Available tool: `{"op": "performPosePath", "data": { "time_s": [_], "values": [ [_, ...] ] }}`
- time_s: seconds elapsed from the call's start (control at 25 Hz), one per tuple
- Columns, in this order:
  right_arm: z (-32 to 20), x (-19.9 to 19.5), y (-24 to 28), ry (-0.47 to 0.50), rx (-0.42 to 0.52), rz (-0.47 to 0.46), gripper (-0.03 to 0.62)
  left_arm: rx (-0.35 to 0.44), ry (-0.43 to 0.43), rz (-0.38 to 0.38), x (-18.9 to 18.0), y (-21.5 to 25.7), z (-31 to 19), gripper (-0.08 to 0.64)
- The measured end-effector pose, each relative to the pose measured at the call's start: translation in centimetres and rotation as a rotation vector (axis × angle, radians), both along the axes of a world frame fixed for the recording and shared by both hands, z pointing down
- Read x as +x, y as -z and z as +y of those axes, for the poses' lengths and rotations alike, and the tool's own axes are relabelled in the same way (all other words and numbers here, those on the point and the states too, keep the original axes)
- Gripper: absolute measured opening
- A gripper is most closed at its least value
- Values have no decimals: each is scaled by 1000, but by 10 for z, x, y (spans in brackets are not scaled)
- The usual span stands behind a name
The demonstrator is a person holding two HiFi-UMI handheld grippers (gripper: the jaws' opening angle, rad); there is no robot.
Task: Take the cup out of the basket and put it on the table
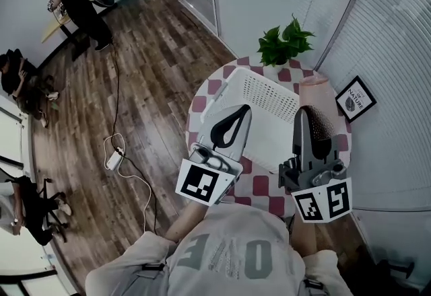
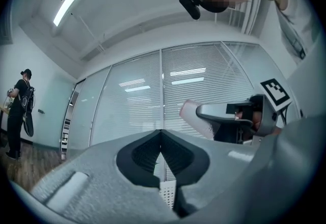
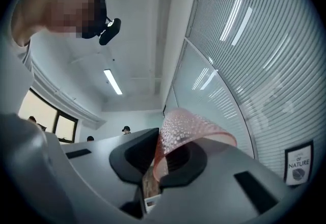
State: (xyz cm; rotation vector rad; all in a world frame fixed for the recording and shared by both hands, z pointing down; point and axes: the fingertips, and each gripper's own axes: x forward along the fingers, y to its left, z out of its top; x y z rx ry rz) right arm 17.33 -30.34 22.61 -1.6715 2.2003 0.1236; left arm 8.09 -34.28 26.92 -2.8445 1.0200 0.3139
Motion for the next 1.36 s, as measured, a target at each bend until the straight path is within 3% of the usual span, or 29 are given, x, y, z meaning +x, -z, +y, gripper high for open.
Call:
{"op": "performPosePath", "data": {
  "time_s": [0.2,0.44,1.36],
  "values": [
    [22,2,-20,-50,-30,-40,28,28,19,22,-5,6,9,6],
    [31,0,-36,-99,-98,-3,28,36,33,38,-13,10,15,6],
    [32,-16,-47,-58,-129,39,28,55,61,31,-21,10,19,6]
  ]
}}
